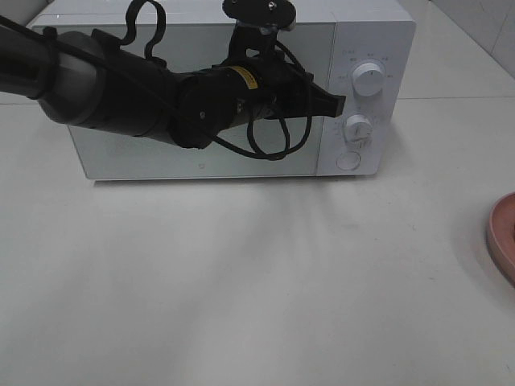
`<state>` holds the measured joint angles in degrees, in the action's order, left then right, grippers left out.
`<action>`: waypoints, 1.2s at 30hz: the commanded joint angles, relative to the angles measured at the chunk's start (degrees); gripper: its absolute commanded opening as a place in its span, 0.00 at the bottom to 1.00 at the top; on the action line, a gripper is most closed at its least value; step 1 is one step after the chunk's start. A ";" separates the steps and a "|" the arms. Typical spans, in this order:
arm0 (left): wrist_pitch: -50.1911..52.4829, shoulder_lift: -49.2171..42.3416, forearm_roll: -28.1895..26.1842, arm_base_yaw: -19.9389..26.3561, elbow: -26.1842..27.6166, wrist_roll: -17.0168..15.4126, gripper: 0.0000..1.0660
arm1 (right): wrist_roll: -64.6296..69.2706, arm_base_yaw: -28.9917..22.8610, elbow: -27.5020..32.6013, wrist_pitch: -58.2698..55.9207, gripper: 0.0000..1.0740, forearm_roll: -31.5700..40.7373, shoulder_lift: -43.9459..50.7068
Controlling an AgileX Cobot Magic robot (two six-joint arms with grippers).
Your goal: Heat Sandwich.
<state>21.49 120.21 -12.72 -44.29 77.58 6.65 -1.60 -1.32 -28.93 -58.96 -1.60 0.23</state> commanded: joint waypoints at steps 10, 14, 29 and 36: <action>0.97 -8.82 -2.35 -2.81 -8.19 0.17 0.00 | -0.06 0.29 0.11 0.11 0.71 0.06 1.49; -0.40 -12.55 -2.35 -4.01 -12.83 0.17 0.00 | -0.06 0.29 0.11 0.11 0.71 0.06 1.49; -35.64 -22.75 -2.12 -4.18 -17.36 -0.29 0.96 | -0.06 0.29 0.11 0.11 0.71 0.06 1.49; -55.23 -27.44 3.44 -4.13 -17.25 -1.20 0.96 | -0.06 0.29 0.11 0.11 0.71 0.06 1.49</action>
<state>-28.36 94.60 -10.54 -48.30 60.33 6.42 -1.60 -1.32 -28.93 -58.96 -1.60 0.23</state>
